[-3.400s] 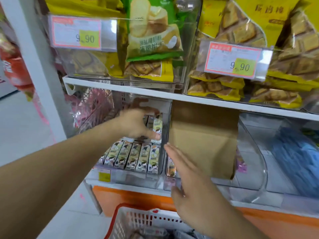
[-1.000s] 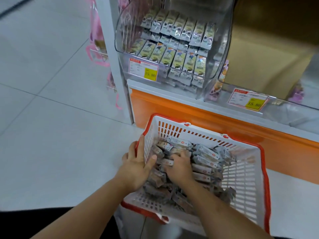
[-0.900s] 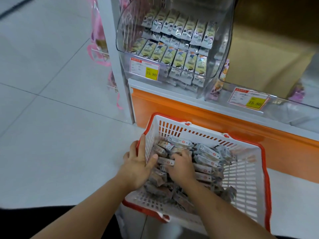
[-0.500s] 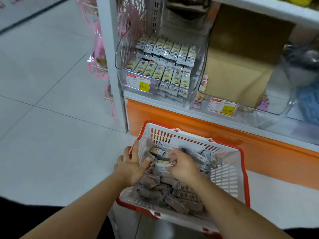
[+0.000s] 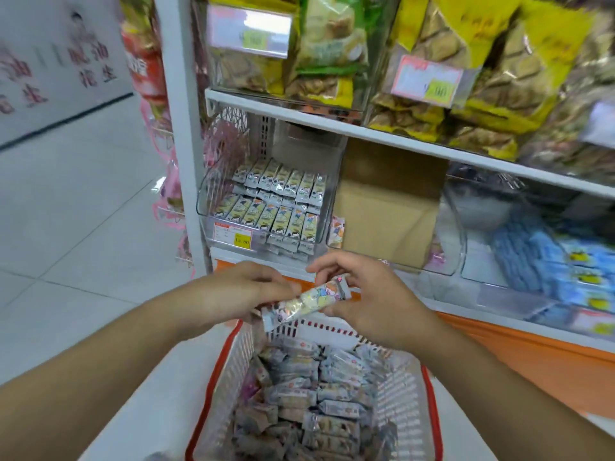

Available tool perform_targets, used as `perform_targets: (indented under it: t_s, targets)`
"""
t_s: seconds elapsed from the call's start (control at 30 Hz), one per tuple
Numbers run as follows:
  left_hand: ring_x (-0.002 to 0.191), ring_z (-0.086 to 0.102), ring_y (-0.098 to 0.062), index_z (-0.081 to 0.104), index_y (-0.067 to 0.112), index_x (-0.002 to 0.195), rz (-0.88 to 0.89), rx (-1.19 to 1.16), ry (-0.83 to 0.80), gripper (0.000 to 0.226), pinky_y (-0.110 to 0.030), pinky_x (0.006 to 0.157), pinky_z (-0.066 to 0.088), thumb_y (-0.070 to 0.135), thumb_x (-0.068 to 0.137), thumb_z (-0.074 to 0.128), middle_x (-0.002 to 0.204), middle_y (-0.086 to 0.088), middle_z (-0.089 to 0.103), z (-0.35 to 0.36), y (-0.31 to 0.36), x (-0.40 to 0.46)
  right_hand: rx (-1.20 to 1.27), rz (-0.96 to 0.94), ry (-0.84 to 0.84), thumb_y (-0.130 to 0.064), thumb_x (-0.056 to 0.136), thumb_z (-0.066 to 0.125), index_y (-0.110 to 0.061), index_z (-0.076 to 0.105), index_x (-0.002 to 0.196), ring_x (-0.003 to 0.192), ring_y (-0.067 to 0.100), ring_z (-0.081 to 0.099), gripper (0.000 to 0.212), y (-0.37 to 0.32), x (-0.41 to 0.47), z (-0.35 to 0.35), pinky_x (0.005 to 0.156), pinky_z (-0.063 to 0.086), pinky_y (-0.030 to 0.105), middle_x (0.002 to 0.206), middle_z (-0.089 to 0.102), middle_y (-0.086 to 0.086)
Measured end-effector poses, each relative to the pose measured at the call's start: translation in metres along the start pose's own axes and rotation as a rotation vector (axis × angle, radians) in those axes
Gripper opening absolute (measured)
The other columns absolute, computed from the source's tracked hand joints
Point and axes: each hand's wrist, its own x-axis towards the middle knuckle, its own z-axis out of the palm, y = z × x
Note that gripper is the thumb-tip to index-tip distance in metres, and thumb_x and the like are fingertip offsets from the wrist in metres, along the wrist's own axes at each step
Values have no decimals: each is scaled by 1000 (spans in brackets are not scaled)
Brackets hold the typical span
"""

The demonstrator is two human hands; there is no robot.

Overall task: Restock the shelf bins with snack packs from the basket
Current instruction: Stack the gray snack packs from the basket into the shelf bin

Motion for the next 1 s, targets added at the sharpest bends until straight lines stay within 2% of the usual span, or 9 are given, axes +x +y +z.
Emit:
perform_targets:
  t_s: [0.07, 0.17, 0.3, 0.43, 0.53, 0.73, 0.83, 0.9, 1.0]
  targets:
    - [77, 63, -8, 77, 19, 102, 56, -53, -73, 24, -25, 71, 51, 39, 90, 77, 86, 5, 70, -4, 12, -14, 46, -78, 32, 12, 82, 77, -33, 66, 125, 122, 9, 60, 63, -10, -1, -9, 113, 43, 36, 111, 67, -12]
    - [81, 63, -10, 77, 16, 105, 80, -124, -118, 21, -28, 76, 50, 30, 89, 79, 89, -1, 71, -2, 16, -22, 54, -152, 47, 16, 84, 70, -29, 64, 133, 132, 8, 57, 67, -20, 2, -13, 118, 38, 38, 119, 70, -12]
    - [75, 58, -15, 77, 10, 100, 109, -285, -15, 20, -29, 71, 53, 27, 89, 79, 81, -5, 61, 5, 21, -15, -81, -148, 175, 7, 93, 60, -41, 45, 149, 148, -3, 33, 76, -20, 2, -9, 122, 34, 30, 153, 42, -24]
    - [69, 58, -12, 75, 3, 100, 100, -396, 98, 26, -27, 67, 55, 27, 88, 79, 79, -4, 58, 9, 20, -4, -68, -122, 174, -21, 93, 69, -46, 40, 143, 147, -3, 30, 62, -22, 0, -2, 117, 33, 27, 150, 35, -32]
    - [71, 58, -14, 75, 2, 100, 99, -410, 111, 28, -24, 64, 55, 26, 88, 79, 80, -7, 57, 8, 18, 1, -126, -60, 149, -46, 88, 79, -51, 37, 144, 145, -10, 25, 71, -22, 4, 8, 118, 29, 27, 149, 30, -37]
    - [74, 63, -15, 76, 7, 101, 105, -429, 133, 24, -23, 67, 56, 28, 89, 80, 84, -10, 57, 0, 15, 7, -133, -24, 179, -47, 85, 84, -55, 32, 150, 140, -7, 34, 84, -22, 21, 16, 118, 34, 32, 153, 23, -42]
    - [86, 73, -24, 79, 16, 103, 82, -424, 144, 25, -35, 77, 63, 38, 97, 68, 90, -10, 71, -12, 16, 11, -126, -17, 207, -47, 82, 86, -54, 37, 146, 137, -8, 37, 82, -27, 37, 18, 115, 38, 32, 149, 32, -40]
    - [102, 72, -19, 74, 27, 115, 107, -242, 261, 32, -39, 93, 60, 49, 103, 55, 106, 6, 76, -29, 11, 17, -135, -16, 263, -46, 78, 89, -54, 39, 142, 131, -6, 43, 81, -33, 57, 18, 111, 42, 33, 141, 39, -39]
    - [141, 42, -12, 45, 35, 150, 185, 482, 511, 53, -27, 114, 36, 59, 104, 35, 150, 14, 48, -66, -10, 24, -121, -19, 319, -46, 76, 91, -48, 35, 148, 133, 2, 46, 91, -42, 104, 23, 112, 45, 36, 145, 42, -31]
